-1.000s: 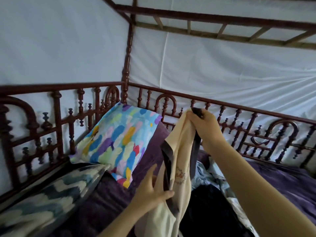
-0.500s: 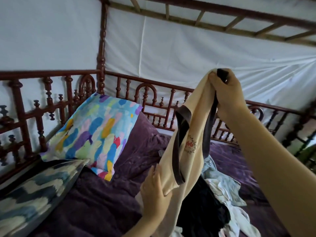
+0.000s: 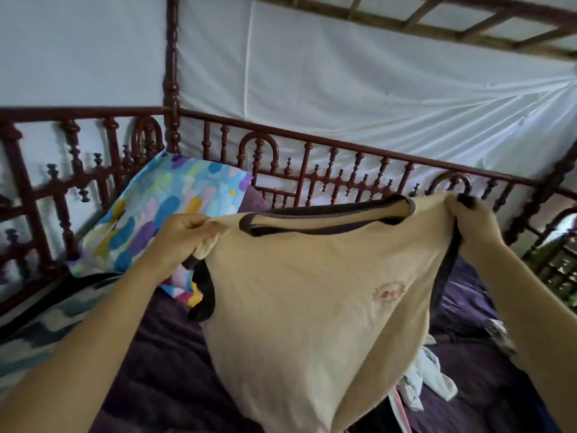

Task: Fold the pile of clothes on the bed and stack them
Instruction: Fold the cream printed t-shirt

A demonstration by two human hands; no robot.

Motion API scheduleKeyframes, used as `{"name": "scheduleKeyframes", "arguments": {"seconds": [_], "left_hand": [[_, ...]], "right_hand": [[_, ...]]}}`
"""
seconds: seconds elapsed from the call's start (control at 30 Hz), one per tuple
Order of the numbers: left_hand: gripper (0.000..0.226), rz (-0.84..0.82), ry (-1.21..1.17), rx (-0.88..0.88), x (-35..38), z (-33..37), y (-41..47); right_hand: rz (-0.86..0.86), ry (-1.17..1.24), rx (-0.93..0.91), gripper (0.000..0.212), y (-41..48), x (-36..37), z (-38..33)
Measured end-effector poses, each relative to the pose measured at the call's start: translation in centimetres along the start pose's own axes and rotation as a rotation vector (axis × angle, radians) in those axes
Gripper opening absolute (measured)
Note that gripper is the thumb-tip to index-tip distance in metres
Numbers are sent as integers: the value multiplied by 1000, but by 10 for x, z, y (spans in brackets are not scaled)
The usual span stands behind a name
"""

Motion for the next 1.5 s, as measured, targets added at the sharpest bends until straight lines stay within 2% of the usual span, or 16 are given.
{"name": "scheduleKeyframes", "arguments": {"seconds": [0.2, 0.37, 0.47, 0.6, 0.67, 0.73, 0.77, 0.87, 0.93, 1.0, 1.1, 1.2, 1.3, 1.37, 1.43, 1.5], "left_hand": [[26, -250, 237, -261, 2, -76, -34], [24, -544, 339, -491, -9, -142, -98], [22, -799, 355, -683, -13, -170, -130], [25, -1013, 307, -921, -7, -180, -148], [27, -1027, 326, -920, -5, -176, -136], [28, -836, 367, -774, 0, -170, -101], [27, -601, 343, -687, 3, -164, -74], [8, 178, 139, -443, 9, -149, 16], [28, 456, -64, -391, 15, -153, 58], [67, 411, -193, -415, 27, -176, 68], [97, 161, -35, -477, 52, -221, 31], [85, 55, 131, -804, 70, -278, -61], [61, -85, 130, -1173, 91, -320, -154], [50, -126, 77, -1320, 106, -334, -189], [55, -76, 48, -1370, 122, -341, -209], [56, 42, -25, -1376, 137, -344, -216]], "right_hand": [[-108, -124, 314, 14, -36, 3, 131], [-561, -354, 647, 10, -88, -21, 216], [-907, -663, 798, 8, -112, -37, 253], [-1224, -1090, 765, 9, -132, -26, 262], [-1290, -1211, 706, 14, -123, -8, 255], [-1212, -1211, 549, 20, -92, 20, 248], [-1058, -1132, 433, 22, -69, 37, 241], [-271, -650, 205, 22, -3, 78, 196], [-87, -478, 220, 48, 17, 106, 176], [-120, -532, 256, 76, 19, 130, 180], [-234, -729, 339, 80, -14, 135, 236], [-384, -885, 676, 78, -77, 101, 335], [-351, -807, 1003, 78, -132, 56, 402], [-303, -756, 1057, 63, -148, 34, 419], [-272, -728, 1093, 40, -154, 18, 433], [-227, -670, 1110, 38, -154, 7, 445]]}}
Point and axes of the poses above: each hand's wrist, its own y-axis towards the middle knuckle, its own x-axis out of the palm, z = x × y, the point moved 4 cm from there along y, towards the middle knuckle, and after that the axes turned 4 degrees about x, right-handed, at the moved point
